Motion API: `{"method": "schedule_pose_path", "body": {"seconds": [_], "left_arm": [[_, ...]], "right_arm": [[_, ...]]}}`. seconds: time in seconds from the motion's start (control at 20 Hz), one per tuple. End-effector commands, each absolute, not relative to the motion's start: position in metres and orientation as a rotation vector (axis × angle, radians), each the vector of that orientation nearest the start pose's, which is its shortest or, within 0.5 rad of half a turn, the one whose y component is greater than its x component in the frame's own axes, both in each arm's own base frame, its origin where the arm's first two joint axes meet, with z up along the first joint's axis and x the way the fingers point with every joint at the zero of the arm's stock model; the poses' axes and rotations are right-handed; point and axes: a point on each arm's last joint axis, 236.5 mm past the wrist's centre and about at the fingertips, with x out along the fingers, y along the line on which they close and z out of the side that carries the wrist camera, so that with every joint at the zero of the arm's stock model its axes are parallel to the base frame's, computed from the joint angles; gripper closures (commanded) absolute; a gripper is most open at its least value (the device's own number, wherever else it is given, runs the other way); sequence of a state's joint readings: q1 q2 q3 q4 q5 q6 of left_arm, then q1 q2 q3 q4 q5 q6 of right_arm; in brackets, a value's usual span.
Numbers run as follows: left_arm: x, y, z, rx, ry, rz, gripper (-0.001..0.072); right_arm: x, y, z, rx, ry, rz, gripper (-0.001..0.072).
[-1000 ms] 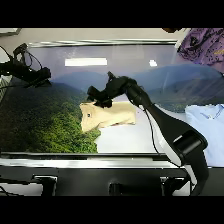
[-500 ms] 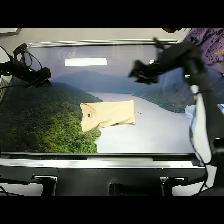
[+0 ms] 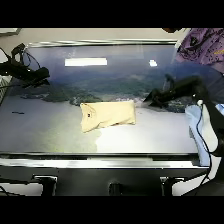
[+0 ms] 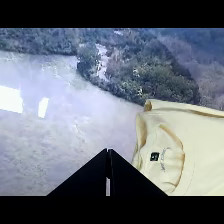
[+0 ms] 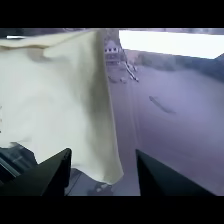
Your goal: Fold the clothes and pants, and hang the long-sleeved shirts on hangers.
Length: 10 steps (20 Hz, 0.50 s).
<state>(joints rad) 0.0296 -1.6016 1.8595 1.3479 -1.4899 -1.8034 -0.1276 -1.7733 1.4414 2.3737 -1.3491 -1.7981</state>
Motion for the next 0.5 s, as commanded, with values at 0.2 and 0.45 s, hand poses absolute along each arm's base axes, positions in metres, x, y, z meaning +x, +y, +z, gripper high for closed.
{"method": "schedule_pose_path", "body": {"seconds": [0.2, 0.45], "left_arm": [[0.469, -0.038, 0.104, -0.373, 1.239, -0.013, 0.0691], [0.47, -0.038, 0.104, -0.374, 1.236, -0.013, 0.0691]], "right_arm": [[0.429, 0.168, -0.091, 0.691, 1.489, 0.577, 0.0298], [0.425, 0.189, -0.094, 0.674, 1.5, 0.586, 0.0473]]}}
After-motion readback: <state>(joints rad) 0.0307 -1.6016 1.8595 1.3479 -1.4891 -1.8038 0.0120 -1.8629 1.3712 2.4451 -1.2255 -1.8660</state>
